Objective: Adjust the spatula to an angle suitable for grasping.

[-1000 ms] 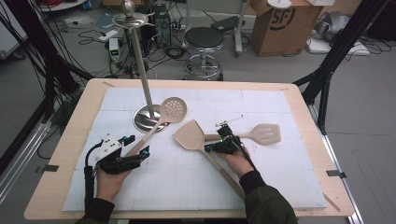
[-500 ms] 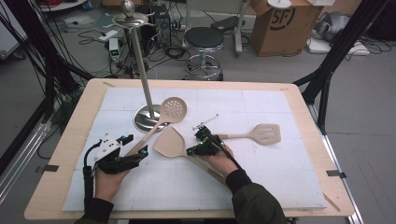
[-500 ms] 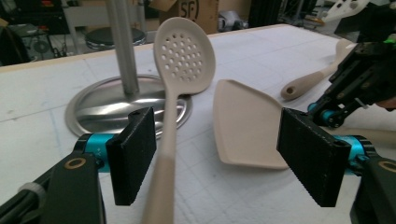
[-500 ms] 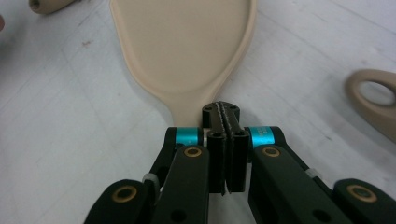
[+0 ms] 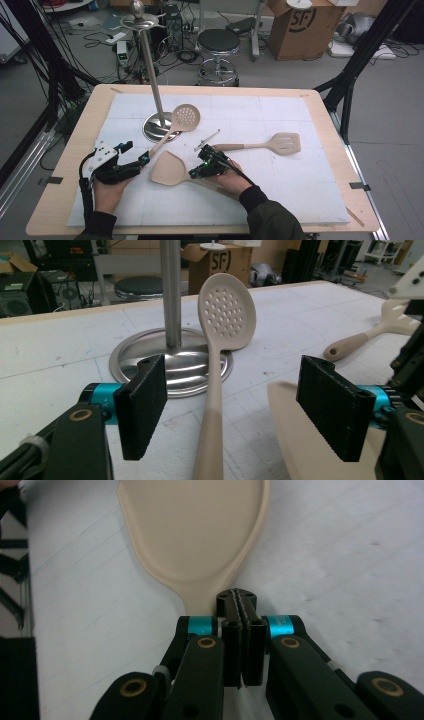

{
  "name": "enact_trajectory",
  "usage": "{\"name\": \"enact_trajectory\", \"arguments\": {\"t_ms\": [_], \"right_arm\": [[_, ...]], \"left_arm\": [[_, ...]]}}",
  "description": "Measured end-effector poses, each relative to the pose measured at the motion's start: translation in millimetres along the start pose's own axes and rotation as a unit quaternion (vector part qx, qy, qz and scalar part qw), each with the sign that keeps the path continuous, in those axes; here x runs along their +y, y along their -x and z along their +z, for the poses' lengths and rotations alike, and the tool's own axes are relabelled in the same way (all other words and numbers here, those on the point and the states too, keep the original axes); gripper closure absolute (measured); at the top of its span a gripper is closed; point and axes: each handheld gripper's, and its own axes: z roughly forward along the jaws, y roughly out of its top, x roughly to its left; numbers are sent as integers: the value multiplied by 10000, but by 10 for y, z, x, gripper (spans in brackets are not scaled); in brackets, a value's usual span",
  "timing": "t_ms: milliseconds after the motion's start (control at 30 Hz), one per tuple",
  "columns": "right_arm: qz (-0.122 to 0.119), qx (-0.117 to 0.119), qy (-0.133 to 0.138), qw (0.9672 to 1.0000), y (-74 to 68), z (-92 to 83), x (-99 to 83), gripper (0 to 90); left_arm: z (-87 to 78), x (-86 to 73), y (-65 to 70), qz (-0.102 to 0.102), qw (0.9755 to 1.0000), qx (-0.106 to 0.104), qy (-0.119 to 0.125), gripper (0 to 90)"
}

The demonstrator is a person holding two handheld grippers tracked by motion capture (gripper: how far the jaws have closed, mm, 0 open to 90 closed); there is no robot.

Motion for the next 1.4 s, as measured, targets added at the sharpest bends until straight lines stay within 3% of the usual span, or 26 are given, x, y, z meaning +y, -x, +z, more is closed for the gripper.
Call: {"name": "enact_trajectory", "arguments": {"t_ms": [367,600,800,867,967,1000,1033,1067,1100,1133,1200,1400], "right_arm": [[-135,378,-168,9991,-141,79,-14,899],[-1,553,-118,9984,-157,98,-49,900],[-42,640,-165,9978,-214,123,-54,900],[59,602,-177,9980,-232,121,-56,900],[-3,559,-191,9983,-252,116,-53,900],[-254,266,-121,9993,-279,84,-41,900],[-339,-279,50,9990,-330,4,-37,900],[-354,-561,230,9975,-356,-104,-39,900],[-330,-672,497,9960,-371,-225,-62,900],[-249,-646,764,9947,-371,-346,-107,900],[-44,-500,1007,9937,-340,-543,-246,900],[758,-360,1417,9863,-278,-890,-918,900]], "left_arm": [[19,-24,2,-47,10000,-37,-37,289],[28,-31,5,-40,10000,-55,-62,290],[31,-35,5,-38,9999,-48,-81,290],[30,-35,1,-32,10000,-49,-76,290],[27,-35,-2,-48,10000,-50,-68,290],[25,-37,-3,-56,9999,-49,-67,289],[23,-39,-6,-53,10000,-48,-59,289],[18,-41,-9,-52,10000,-27,-66,289],[13,-43,-11,-61,10000,-22,-66,290],[7,-46,-10,-80,9999,-35,-50,290],[-3,-48,-14,-58,10000,-36,-66,290],[-18,-45,-7,-117,9999,-59,-32,290]]}}
